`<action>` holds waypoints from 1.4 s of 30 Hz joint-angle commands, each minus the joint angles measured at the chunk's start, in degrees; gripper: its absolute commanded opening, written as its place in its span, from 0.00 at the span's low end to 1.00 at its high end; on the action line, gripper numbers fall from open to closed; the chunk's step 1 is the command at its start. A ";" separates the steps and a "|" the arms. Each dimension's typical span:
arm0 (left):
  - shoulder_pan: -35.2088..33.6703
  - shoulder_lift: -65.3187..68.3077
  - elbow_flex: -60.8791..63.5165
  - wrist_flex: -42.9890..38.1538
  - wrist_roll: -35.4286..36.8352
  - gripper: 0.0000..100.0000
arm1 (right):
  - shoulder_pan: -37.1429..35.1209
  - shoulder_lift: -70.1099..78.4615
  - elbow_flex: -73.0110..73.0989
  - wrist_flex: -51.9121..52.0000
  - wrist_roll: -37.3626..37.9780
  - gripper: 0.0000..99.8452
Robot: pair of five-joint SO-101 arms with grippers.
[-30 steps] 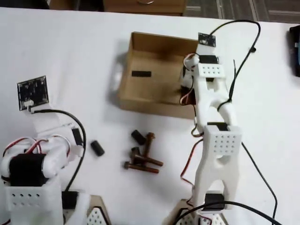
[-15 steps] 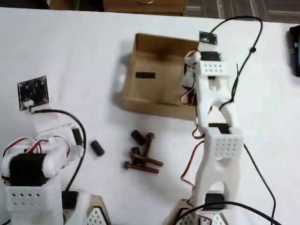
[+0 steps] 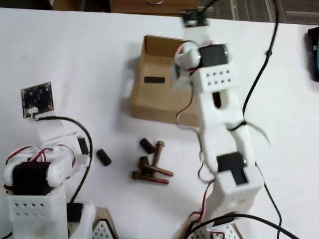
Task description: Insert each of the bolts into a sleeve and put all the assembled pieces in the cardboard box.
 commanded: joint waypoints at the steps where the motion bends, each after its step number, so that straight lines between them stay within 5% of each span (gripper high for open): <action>1: -0.97 -0.44 1.80 -1.58 -0.35 0.02 | -4.62 -8.92 -0.70 2.51 1.14 0.18; 13: -14.07 -0.35 4.44 -5.54 -2.20 0.02 | -27.74 -30.29 32.62 1.19 1.23 0.18; 27: -20.92 -0.35 6.55 -4.22 -7.30 0.02 | -28.09 -28.70 58.73 -26.59 10.73 0.18; 36: -20.92 -0.35 6.55 -3.78 -7.30 0.02 | -27.91 -13.32 55.38 -28.70 12.13 0.17; 42: -20.92 -0.35 6.55 -3.69 -7.30 0.02 | -26.77 -8.66 50.90 -28.62 12.48 0.07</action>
